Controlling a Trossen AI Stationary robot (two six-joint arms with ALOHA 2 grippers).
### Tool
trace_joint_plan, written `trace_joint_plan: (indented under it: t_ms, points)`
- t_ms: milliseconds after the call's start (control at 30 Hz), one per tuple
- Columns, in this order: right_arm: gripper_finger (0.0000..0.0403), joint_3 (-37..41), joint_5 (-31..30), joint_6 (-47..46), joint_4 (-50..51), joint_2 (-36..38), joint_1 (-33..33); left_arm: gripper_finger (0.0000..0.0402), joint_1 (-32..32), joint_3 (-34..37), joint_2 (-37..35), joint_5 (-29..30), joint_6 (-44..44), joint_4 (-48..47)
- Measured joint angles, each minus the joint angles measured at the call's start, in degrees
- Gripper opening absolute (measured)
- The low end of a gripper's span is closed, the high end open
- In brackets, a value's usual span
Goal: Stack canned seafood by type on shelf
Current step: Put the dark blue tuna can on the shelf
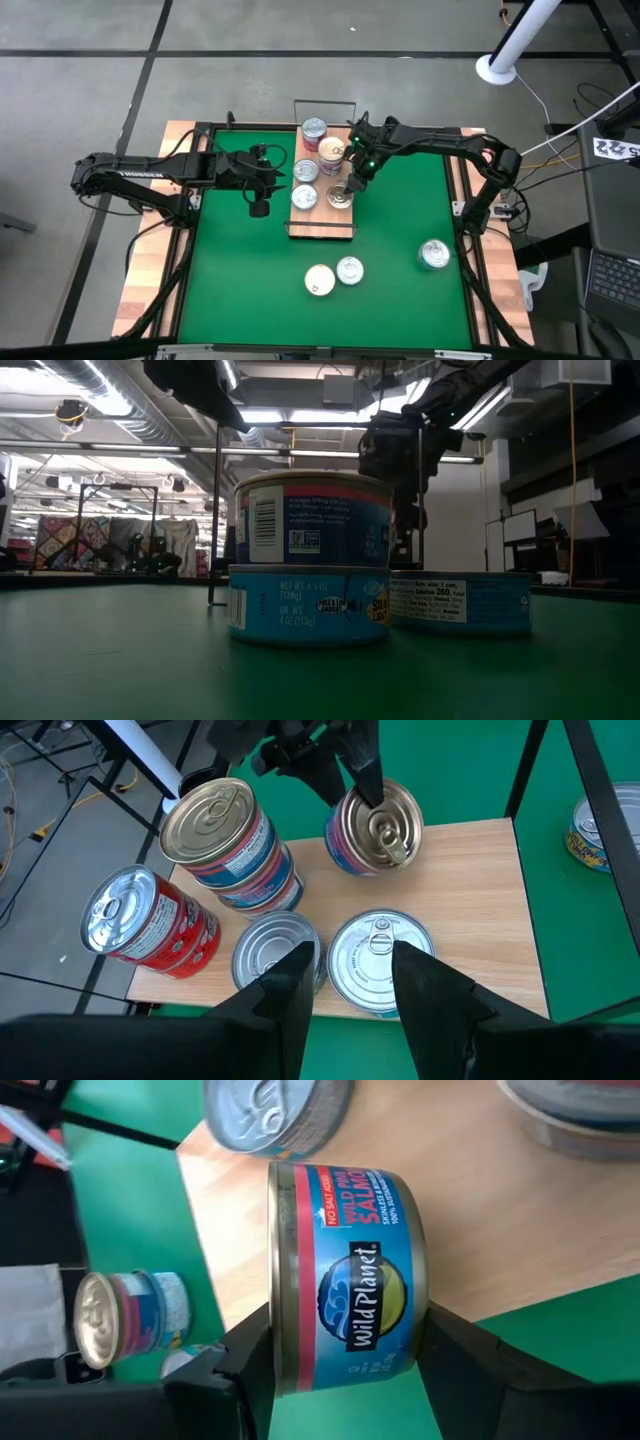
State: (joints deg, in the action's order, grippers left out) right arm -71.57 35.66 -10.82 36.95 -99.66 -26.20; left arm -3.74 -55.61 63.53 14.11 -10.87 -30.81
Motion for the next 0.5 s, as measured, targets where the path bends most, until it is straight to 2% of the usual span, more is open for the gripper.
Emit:
trace_joint_plan:
  t_ms: [500]
  points:
    - [0.0193, -0.1, -2.7, -0.9, -1.2, -0.6, 0.3, 0.0131, 0.0, 0.1, 0.0, 0.0, 0.0, 0.0]
